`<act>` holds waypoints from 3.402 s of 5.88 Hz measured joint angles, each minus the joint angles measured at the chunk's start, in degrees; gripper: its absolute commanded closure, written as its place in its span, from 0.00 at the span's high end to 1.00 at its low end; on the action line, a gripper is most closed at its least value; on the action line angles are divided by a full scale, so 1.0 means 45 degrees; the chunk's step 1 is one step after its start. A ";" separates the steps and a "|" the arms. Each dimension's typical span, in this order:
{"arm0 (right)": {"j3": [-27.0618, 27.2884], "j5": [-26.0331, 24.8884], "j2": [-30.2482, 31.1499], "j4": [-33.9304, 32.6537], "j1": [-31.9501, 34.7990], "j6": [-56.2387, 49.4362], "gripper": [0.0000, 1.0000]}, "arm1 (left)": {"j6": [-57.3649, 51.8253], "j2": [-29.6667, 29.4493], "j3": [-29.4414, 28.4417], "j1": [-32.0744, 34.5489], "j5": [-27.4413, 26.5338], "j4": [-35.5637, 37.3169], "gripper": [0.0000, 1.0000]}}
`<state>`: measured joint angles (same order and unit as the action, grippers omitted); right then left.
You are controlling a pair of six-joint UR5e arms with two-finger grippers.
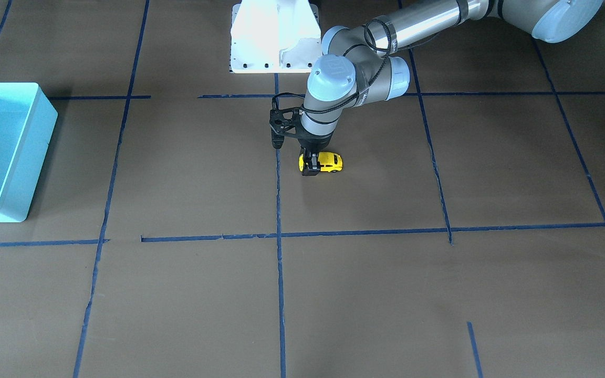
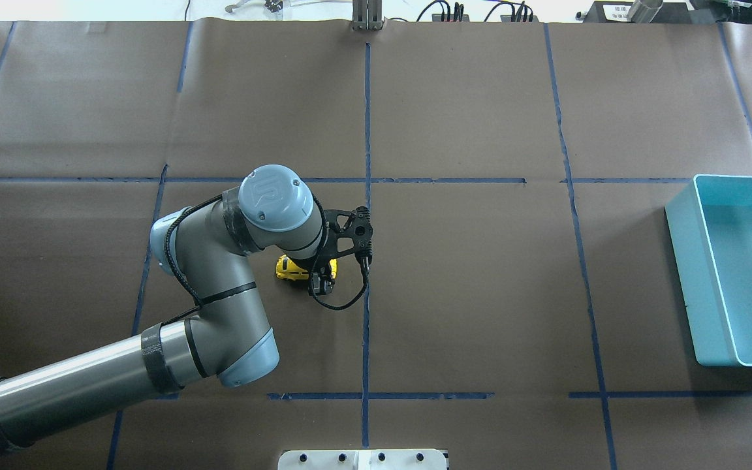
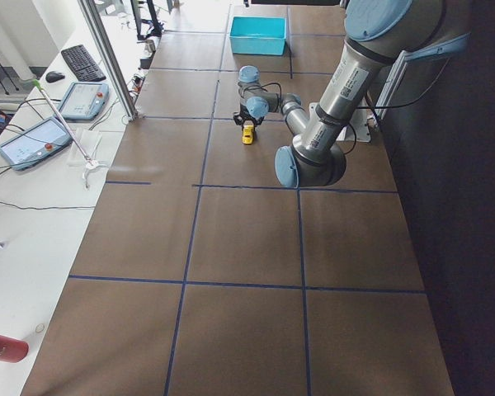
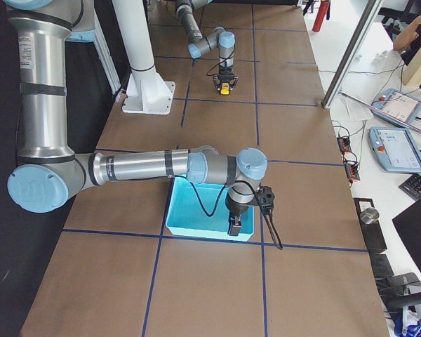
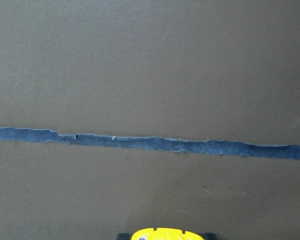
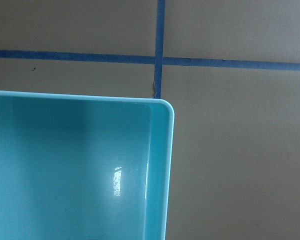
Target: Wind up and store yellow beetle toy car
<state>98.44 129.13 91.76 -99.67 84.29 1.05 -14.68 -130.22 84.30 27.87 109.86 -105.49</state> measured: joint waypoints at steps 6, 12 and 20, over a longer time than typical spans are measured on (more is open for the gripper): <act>0.0000 -0.0016 0.0025 0.0000 0.0000 0.0001 1.00 | -0.0014 0.0567 0.0399 -0.0008 0.0004 -0.0356 1.00; 0.0076 0.0077 -0.0058 0.0015 0.0000 0.0020 1.00 | -0.0064 0.0617 0.0387 -0.0003 0.0002 -0.0504 1.00; 0.0810 0.0092 -0.0054 0.0031 -0.0020 -0.0048 1.00 | -0.0151 0.2201 0.2170 0.1693 0.0335 -0.0128 1.00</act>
<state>102.08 129.54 91.52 -99.53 84.19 0.84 -15.36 -120.31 94.06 35.49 111.36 -106.06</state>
